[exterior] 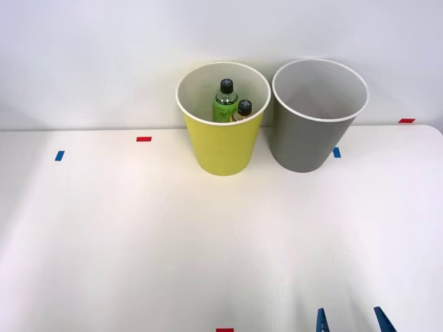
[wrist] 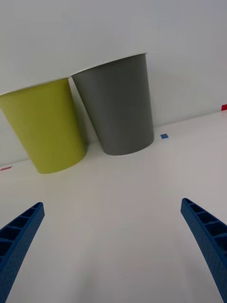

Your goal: Put cans in the gray bin, plastic bottles in the light green bin

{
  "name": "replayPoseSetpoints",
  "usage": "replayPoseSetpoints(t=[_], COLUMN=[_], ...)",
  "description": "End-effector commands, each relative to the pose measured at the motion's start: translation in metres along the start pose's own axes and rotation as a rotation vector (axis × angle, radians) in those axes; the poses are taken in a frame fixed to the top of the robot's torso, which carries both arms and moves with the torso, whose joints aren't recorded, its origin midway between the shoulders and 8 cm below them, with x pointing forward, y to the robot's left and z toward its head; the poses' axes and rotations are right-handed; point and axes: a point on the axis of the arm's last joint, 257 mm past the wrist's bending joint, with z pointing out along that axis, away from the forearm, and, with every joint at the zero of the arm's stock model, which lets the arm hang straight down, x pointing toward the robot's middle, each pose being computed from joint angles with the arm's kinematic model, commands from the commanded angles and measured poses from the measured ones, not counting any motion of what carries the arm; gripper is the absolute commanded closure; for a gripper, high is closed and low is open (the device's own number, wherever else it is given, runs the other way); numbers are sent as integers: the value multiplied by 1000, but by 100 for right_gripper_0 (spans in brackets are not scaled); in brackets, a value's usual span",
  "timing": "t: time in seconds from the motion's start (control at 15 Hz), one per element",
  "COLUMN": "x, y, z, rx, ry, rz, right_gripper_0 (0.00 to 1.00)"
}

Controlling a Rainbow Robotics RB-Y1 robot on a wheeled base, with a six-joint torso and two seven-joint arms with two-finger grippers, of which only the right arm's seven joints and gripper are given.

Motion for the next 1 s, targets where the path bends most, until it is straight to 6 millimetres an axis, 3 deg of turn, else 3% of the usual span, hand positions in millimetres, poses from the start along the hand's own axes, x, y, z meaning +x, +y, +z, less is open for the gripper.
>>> replayPoseSetpoints(t=[0.07,1.0], x=[0,0], y=[0,0], z=[0,0], rx=[0,0], ry=[0,0], rz=[0,0], right_gripper_0=[0,0])
